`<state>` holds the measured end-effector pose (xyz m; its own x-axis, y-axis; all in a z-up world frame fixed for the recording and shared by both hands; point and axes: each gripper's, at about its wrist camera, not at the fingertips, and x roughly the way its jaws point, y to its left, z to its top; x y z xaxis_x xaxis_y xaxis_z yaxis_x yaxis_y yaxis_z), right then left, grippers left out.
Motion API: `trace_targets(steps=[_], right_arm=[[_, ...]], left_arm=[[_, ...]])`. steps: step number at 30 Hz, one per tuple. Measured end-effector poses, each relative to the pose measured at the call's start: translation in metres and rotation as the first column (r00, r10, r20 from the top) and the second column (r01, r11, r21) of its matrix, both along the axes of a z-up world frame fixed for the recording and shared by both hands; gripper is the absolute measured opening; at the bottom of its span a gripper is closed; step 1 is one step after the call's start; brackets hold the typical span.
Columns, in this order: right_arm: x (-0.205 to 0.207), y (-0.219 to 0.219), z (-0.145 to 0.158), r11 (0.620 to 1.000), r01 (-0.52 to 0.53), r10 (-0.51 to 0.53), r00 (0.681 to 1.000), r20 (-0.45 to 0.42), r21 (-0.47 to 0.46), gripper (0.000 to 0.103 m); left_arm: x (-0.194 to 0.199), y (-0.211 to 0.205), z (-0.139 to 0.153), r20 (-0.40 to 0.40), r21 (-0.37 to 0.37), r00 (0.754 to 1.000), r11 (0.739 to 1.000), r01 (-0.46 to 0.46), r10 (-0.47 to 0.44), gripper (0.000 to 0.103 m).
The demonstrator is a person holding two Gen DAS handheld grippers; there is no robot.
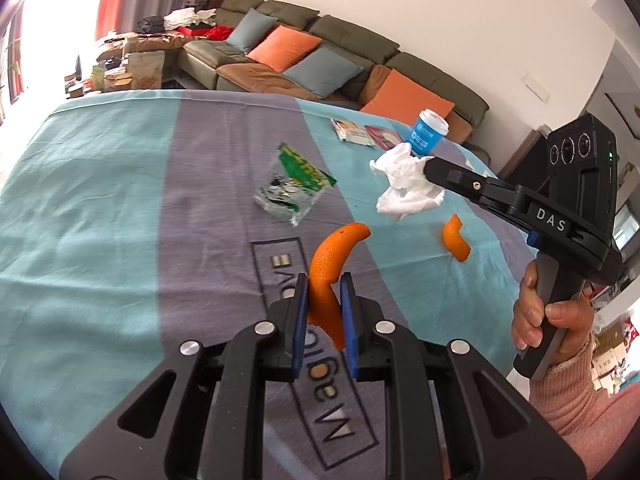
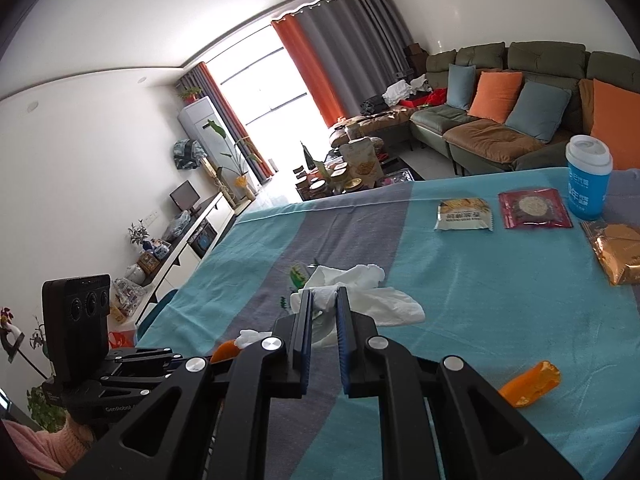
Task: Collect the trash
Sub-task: 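Grasp white tissue with the right gripper while the left grasps the orange peel, then carry the tissue and orange peel together over the teal bin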
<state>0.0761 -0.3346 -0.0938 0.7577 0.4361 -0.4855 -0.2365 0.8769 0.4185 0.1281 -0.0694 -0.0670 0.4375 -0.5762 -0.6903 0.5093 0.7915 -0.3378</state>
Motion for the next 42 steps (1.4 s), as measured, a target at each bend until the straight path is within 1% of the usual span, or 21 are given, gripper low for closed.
trace_targets(steps=[10, 19, 28, 42], right_arm=[[0.004, 0.032, 0.003, 0.997, -0.079, 0.079, 0.997, 0.01, 0.01, 0.01], [0.012, 0.057, 0.003, 0.99, -0.141, 0.141, 0.99, 0.01, 0.016, 0.01], [0.018, 0.078, 0.004, 0.981, -0.192, 0.192, 0.981, 0.005, 0.023, 0.01], [0.032, 0.107, 0.0, 0.963, -0.268, 0.268, 0.963, 0.001, 0.026, 0.01]], left_arm=[[-0.005, 0.035, 0.007, 0.014, -0.017, 0.997, 0.997, -0.073, 0.073, 0.016], [-0.006, 0.063, 0.012, 0.019, -0.011, 0.991, 0.991, -0.13, 0.131, 0.016], [-0.011, 0.09, 0.017, 0.031, -0.016, 0.983, 0.983, -0.181, 0.182, 0.016], [-0.016, 0.121, 0.021, 0.035, -0.022, 0.966, 0.967, -0.255, 0.255, 0.016]])
